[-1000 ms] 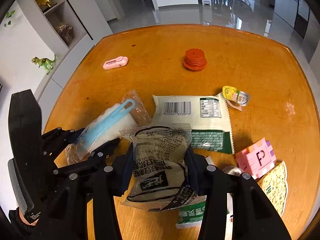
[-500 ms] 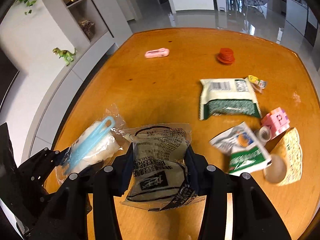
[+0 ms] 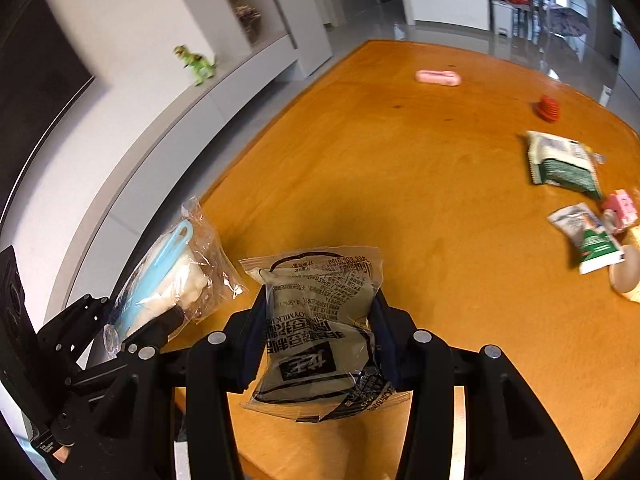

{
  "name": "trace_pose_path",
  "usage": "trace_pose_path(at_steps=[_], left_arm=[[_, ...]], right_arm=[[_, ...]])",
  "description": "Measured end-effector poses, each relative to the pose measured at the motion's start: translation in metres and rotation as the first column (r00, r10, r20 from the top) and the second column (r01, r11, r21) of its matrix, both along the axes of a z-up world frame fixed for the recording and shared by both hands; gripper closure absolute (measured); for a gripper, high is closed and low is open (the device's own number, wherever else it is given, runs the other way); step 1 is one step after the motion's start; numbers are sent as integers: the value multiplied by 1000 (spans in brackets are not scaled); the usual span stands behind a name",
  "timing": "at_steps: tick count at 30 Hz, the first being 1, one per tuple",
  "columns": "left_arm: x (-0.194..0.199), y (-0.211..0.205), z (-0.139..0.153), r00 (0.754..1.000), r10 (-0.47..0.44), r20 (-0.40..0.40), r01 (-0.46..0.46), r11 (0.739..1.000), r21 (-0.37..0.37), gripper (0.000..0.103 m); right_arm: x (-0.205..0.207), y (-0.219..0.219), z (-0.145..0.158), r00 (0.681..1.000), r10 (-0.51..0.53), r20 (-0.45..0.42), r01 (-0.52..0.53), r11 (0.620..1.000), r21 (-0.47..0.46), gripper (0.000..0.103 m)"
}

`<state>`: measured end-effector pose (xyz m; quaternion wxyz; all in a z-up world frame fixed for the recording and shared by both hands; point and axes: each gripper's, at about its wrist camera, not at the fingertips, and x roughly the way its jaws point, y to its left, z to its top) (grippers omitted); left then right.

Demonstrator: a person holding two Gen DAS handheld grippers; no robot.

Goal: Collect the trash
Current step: 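Carry both held items over the black trash bag and open both tools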

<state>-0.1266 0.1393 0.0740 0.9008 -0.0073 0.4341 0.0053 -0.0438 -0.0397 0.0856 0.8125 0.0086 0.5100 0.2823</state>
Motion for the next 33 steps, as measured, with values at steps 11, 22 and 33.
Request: trace_pose_path(at_steps=[11,22,33], left_arm=[[-134,125,-24,942,336,-6,-335,941,-38,59],[-242,223,-73,768,631,-108,-639,764,-85,58],[-292,261,-81,621,773,-129,-784,616,-76,6]], right_arm=[[-95,134,-13,949,314,-14,-314,949,-1,54],[-177,266,-40,828,557,-63,-558,830,4,54],[-205,334,-40,790,614,15,-613,790,-13,23]])
